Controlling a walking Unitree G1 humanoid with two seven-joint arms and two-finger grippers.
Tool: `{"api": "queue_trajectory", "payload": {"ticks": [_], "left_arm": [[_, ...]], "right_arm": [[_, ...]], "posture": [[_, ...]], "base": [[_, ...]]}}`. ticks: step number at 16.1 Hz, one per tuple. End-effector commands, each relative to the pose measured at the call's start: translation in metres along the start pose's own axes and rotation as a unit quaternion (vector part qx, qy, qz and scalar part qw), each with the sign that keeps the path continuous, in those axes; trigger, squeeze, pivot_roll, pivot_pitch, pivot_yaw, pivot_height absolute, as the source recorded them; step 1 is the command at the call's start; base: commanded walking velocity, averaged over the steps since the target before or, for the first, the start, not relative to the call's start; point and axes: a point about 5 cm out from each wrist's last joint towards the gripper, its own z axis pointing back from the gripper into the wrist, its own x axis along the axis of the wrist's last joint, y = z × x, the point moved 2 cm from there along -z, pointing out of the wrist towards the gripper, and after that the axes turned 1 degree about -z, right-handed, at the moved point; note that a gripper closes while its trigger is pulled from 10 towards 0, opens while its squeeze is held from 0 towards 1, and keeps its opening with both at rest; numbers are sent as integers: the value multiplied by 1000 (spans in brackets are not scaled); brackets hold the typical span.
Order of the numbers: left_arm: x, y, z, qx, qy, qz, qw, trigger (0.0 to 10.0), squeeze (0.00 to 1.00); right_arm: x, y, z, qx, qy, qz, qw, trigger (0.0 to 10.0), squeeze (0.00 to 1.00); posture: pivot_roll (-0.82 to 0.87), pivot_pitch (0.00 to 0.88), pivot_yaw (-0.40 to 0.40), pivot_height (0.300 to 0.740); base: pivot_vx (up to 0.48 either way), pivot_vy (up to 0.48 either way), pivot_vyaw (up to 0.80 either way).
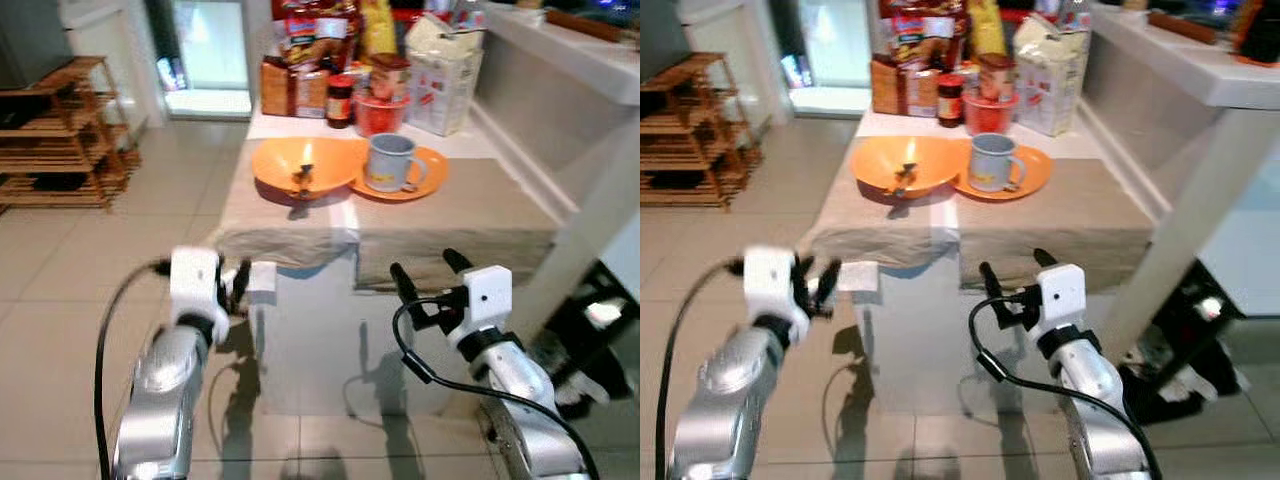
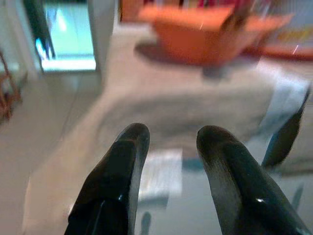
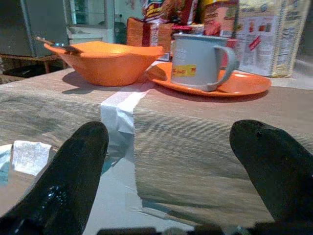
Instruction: Setting the table
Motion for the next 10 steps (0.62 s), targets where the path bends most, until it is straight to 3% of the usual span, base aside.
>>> {"api": "queue_trajectory", "payload": {"ticks": [1, 8, 9, 10], "left_arm": [[6, -3, -3, 5, -15, 2, 1000, 10000, 0], [8, -3, -14, 31, -16, 27, 999, 10000, 0], [9, 0, -16, 41, -15, 31, 999, 9490, 0], [9, 1, -17, 45, -14, 27, 999, 9922, 0]], "right_arm": [[1, -2, -3, 1, -5, 6, 1000, 10000, 0], [-8, 2, -1, 14, 7, 13, 1000, 10000, 0], [-7, 3, -1, 15, 7, 13, 1000, 10000, 0], [-7, 3, 0, 15, 7, 12, 1000, 10000, 0]], "posture": [[-31, 0, 14, 740], [-41, 0, 14, 740], [-40, 0, 14, 740], [-39, 0, 14, 740]], "base": [[0, -472, 0], [0, -439, 0], [259, -401, 0], [304, -368, 0]]}}
